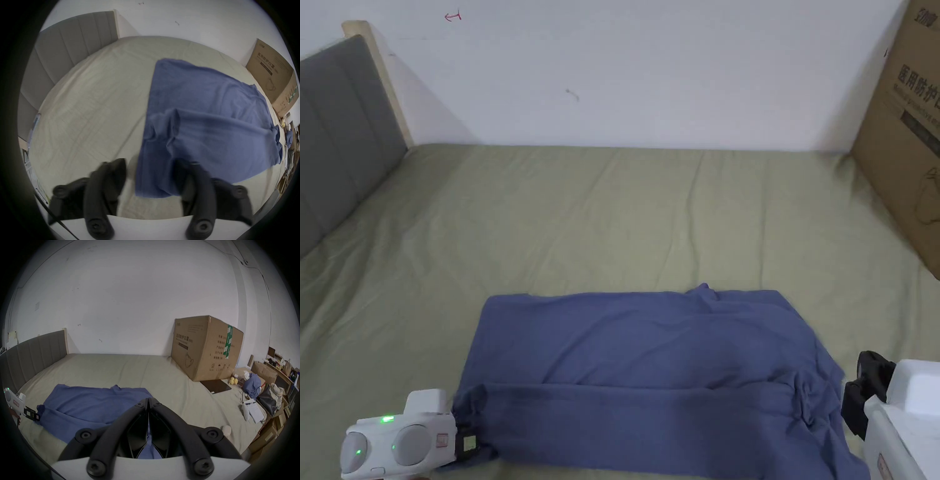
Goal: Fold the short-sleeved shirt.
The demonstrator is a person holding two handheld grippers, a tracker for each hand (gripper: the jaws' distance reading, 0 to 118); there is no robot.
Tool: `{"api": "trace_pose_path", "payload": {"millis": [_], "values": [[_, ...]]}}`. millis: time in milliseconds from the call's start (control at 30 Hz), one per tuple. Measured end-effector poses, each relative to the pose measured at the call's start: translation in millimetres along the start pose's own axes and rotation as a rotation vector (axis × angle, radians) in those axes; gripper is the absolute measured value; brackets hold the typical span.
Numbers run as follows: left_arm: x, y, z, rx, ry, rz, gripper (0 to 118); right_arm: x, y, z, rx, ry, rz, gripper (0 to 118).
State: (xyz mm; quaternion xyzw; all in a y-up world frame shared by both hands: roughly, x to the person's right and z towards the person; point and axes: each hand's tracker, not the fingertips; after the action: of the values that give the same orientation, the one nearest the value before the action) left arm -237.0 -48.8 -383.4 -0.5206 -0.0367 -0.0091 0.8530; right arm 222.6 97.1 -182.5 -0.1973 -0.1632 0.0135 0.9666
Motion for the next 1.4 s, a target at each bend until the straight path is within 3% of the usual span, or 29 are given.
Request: {"api": "trace_pose_path", "payload": {"millis": [67,133,200,233,300,333,367,400,533,633,667,733,767,800,867,967,1133,1400], "values": [[5,-6,8,0.015,-0.008,0.007,40,6,-6,-7,-0.041,-0.004,-0.024,1],[7,-5,16,0.044,-0.036,0.007,10,15,-15,-16,-0.096,-0.014,-0.056,1],[3,0,20,0.052,-0.042,0.005,4,23,-25,-31,-0.168,-0.016,-0.078,5],[2,1,24,0.062,-0.057,0.0,3,27,-33,-40,-0.221,-0.024,-0.08,15],[-2,5,30,0.108,-0.059,0.005,3,34,-49,-63,-0.336,-0.013,-0.076,62],[-8,8,29,0.125,-0.068,0.009,3,38,-59,-73,-0.392,-0.014,-0.085,79],[-9,9,34,0.135,-0.074,0.009,3,40,-70,-82,-0.425,-0.012,-0.097,93],[-8,11,38,0.142,-0.077,0.006,3,40,-81,-92,-0.466,-0.004,-0.094,94],[-7,12,50,0.152,-0.079,-0.007,3,40,-120,-124,-0.597,0.019,-0.065,86],[-10,10,38,0.148,-0.078,0.002,3,31,-134,-126,-0.651,0.043,-0.079,56],[-11,10,38,0.144,-0.079,0.008,3,30,-135,-121,-0.639,0.068,-0.107,41],[-12,7,42,0.141,-0.081,0.02,3,29,-127,-111,-0.611,0.074,-0.135,36],[-13,6,43,0.139,-0.084,0.026,3,33,-126,-110,-0.607,0.09,-0.14,12],[-16,5,43,0.136,-0.09,0.037,3,32,-121,-105,-0.585,0.114,-0.146,8],[-21,3,45,0.137,-0.103,0.059,3,32,-113,-95,-0.548,0.106,-0.099,8],[-29,-1,55,0.151,-0.124,0.095,3,41,-103,-77,-0.509,0.12,-0.154,8],[-40,-18,79,0.164,-0.12,0.081,3,49,-92,-36,-0.47,0.127,-0.168,8],[-56,-73,64,0.078,-0.107,0.097,3,43,-144,-9,-0.574,0.119,-0.148,8]]}}
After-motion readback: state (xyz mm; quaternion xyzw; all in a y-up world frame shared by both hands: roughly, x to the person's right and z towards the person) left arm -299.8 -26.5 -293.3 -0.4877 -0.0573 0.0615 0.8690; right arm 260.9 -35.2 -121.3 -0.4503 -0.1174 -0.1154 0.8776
